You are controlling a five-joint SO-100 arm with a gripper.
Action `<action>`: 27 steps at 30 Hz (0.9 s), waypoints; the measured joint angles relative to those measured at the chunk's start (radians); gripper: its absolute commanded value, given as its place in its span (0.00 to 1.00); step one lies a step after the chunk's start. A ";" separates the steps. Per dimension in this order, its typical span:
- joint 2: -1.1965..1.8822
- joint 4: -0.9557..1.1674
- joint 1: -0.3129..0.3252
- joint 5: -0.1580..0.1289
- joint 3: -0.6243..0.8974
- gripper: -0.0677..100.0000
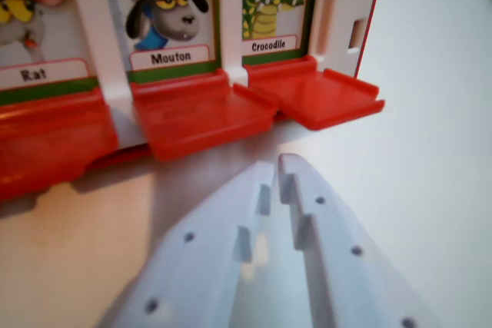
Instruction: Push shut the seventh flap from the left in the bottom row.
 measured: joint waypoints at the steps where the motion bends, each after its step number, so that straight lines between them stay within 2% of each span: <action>1: -0.005 -0.003 0.000 0.000 -0.003 0.01; 27: -0.049 -0.005 -0.041 0.000 -0.060 0.02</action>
